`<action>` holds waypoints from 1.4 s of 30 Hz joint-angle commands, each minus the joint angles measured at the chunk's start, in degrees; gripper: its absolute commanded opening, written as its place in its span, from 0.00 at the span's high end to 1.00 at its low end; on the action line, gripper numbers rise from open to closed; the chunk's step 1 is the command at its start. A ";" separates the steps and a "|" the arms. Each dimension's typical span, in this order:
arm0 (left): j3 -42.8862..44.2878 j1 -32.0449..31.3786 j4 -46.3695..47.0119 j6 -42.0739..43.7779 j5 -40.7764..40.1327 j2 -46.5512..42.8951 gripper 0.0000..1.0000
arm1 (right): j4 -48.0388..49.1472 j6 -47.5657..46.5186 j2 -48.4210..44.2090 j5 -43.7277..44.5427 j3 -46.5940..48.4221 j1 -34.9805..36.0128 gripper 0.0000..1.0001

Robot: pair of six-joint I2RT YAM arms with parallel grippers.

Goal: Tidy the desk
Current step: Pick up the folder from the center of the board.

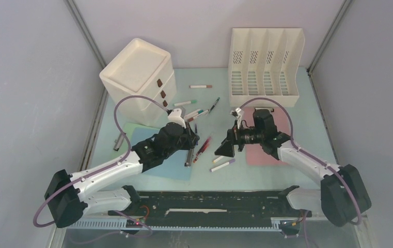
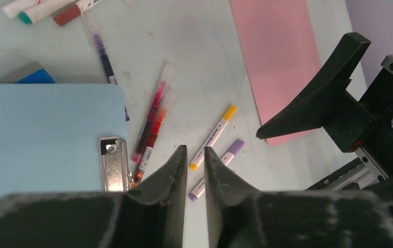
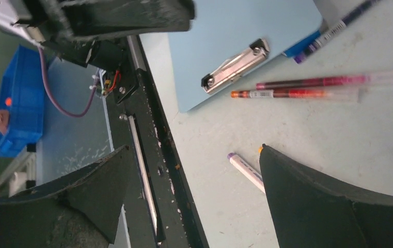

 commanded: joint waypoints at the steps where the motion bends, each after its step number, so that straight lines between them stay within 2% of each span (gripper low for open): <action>1: 0.35 -1.11 -6.05 3.03 -3.89 0.67 0.64 | 8.44 8.10 0.15 -1.64 -1.03 -3.56 0.00; 3: 0.35 -2.92 -10.83 3.06 -9.39 1.53 0.45 | 7.45 6.85 -0.96 -1.28 -0.39 -4.78 0.00; 7: 3.08 -8.84 -16.42 2.33 -21.12 6.10 0.17 | -1.13 0.72 -3.12 -1.00 3.53 -7.58 0.00; 11: 8.49 -9.90 -21.37 1.49 -31.52 15.01 0.01 | -7.31 -5.05 -5.78 -3.92 5.31 -13.37 0.00; 14: 13.62 -9.77 -26.05 0.38 -38.35 23.08 0.00 | -9.27 -5.69 -7.17 -8.71 5.53 -19.60 0.00; 18: 17.72 -9.30 -26.05 2.04 -39.96 29.00 0.03 | -10.30 -5.40 -8.50 -10.83 5.45 -23.06 0.00; 30: 15.52 -10.37 -19.03 1.15 -32.72 32.49 0.15 | -10.59 -7.13 -9.75 -9.83 5.53 -23.35 0.00; 40: 15.13 -10.27 -18.92 -1.25 -35.32 38.60 0.23 | -11.06 -7.78 -9.10 -9.83 5.48 -23.35 0.00; 42: 15.11 -10.17 -19.12 -1.67 -36.17 39.12 0.32 | -11.08 -7.84 -8.93 -9.97 5.48 -23.36 0.01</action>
